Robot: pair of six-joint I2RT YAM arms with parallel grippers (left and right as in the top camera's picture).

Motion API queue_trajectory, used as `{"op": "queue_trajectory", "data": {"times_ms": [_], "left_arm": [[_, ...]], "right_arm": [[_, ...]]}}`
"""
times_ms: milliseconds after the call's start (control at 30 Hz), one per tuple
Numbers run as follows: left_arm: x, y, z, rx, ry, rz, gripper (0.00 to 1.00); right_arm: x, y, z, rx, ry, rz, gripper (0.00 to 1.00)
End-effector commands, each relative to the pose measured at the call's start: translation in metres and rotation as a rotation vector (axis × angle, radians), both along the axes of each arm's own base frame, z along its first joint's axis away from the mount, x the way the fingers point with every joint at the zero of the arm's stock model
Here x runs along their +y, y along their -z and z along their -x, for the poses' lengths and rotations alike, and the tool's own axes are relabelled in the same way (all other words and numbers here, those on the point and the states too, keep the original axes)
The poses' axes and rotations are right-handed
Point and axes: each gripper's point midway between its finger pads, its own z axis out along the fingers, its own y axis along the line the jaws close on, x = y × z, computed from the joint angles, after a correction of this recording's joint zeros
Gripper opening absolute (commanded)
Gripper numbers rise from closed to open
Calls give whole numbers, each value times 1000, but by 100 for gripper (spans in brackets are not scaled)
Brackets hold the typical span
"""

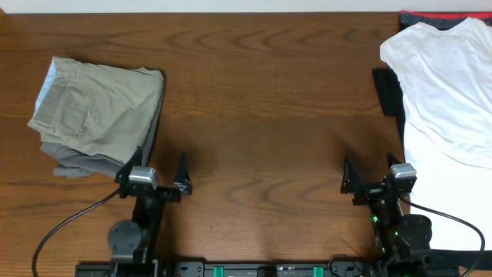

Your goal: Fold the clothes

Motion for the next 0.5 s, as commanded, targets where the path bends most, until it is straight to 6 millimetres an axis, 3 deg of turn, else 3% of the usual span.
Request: {"op": "queue_trajectory", "data": {"times_ms": [0, 267, 467], "left_arm": [[2, 12, 0, 45, -10, -16, 98], [2, 34, 2, 134, -9, -20, 98], [2, 35, 2, 138, -9, -20, 98]], "right_arm": [[-3, 1, 0, 1, 16, -9, 99], [-3, 1, 0, 1, 16, -9, 99], [-3, 1, 0, 1, 16, -9, 99]]}}
